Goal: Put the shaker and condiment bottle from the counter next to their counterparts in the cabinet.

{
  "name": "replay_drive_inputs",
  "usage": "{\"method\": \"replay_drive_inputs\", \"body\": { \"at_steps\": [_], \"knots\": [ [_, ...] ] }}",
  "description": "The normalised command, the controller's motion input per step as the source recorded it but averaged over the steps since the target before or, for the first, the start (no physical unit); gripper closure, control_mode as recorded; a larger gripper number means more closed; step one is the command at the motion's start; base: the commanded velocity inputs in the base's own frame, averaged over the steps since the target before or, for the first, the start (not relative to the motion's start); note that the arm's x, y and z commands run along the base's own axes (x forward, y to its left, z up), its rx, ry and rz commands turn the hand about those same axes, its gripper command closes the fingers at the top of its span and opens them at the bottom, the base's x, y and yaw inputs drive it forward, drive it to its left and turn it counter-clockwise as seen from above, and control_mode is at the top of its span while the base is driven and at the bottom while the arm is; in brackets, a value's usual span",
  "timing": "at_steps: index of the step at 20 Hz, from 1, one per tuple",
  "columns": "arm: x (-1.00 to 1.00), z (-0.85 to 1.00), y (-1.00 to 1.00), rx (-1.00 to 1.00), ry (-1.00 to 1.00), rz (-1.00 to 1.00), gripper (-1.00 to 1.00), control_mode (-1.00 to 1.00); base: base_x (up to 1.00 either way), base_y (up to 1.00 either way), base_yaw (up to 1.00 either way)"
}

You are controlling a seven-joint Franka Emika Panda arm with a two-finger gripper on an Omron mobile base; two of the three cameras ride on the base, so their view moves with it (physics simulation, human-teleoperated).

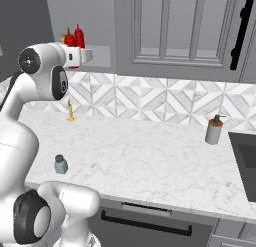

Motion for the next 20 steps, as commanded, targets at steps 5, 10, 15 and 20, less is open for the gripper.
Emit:
{"method": "replay_drive_inputs", "body": {
  "at_steps": [5, 10, 15, 20],
  "knots": [
    [0.24, 0.00, 0.12, 0.00, 0.00, 0.00, 1.00, -1.00, 0.00, 0.00, 0.00],
    [0.29, -0.01, 0.10, 0.00, 0.00, 0.00, 1.00, -1.00, 0.00, 0.00, 0.00],
    [0.39, -0.13, 0.00, 0.00, 0.00, 0.00, 1.00, -1.00, 0.00, 0.00, 0.00],
    [0.44, -0.19, 0.00, 0.00, 0.00, 0.00, 1.00, -1.00, 0.00, 0.00, 0.00]
  ]
}}
